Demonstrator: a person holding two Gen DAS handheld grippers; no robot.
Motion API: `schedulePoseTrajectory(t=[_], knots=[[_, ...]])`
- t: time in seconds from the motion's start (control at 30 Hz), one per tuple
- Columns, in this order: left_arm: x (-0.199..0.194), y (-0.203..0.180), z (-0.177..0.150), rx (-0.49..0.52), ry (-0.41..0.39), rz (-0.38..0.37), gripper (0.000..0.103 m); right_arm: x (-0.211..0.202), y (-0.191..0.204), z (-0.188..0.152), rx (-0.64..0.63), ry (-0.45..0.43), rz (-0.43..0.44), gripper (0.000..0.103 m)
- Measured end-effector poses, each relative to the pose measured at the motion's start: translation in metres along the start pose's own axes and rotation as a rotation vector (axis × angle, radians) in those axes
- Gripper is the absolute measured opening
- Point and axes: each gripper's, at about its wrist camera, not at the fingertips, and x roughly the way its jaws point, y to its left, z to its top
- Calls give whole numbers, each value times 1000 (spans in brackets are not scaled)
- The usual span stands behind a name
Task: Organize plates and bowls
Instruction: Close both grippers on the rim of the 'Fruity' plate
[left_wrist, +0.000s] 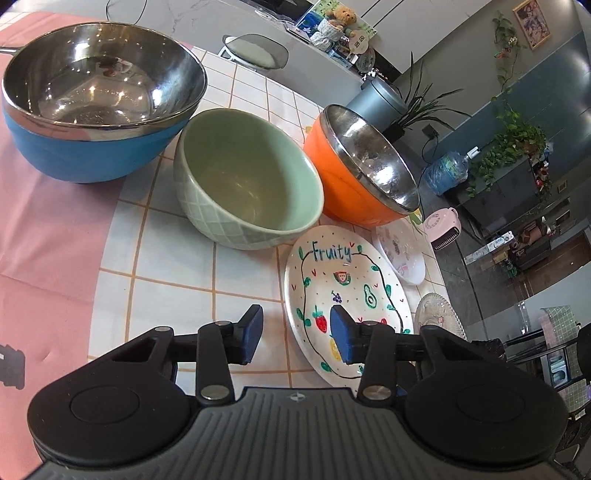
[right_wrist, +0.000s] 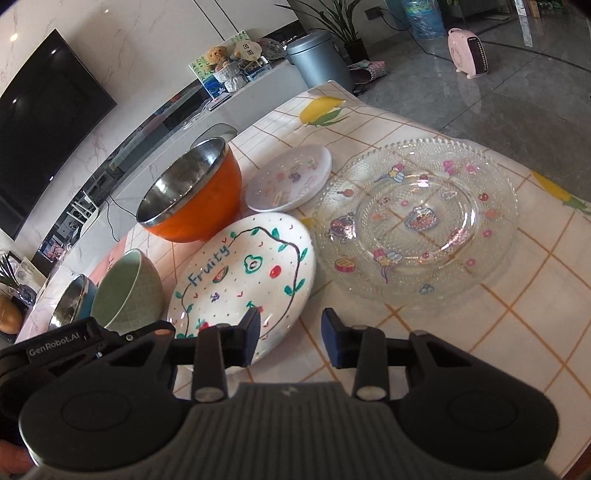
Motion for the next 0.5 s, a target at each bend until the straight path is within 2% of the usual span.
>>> schedulePoseTrajectory(t=[0.17, 0.4, 0.5], knots=[[3, -3, 1, 22, 23, -13, 23, 7, 3, 1, 1, -3, -21, 16], [-2, -5, -3, 48, 21, 11, 15, 4, 5, 0, 12, -6, -39, 13], [-11, -3, -7, 42, 22, 13, 15, -2, 8, -4, 4, 1, -38, 13]])
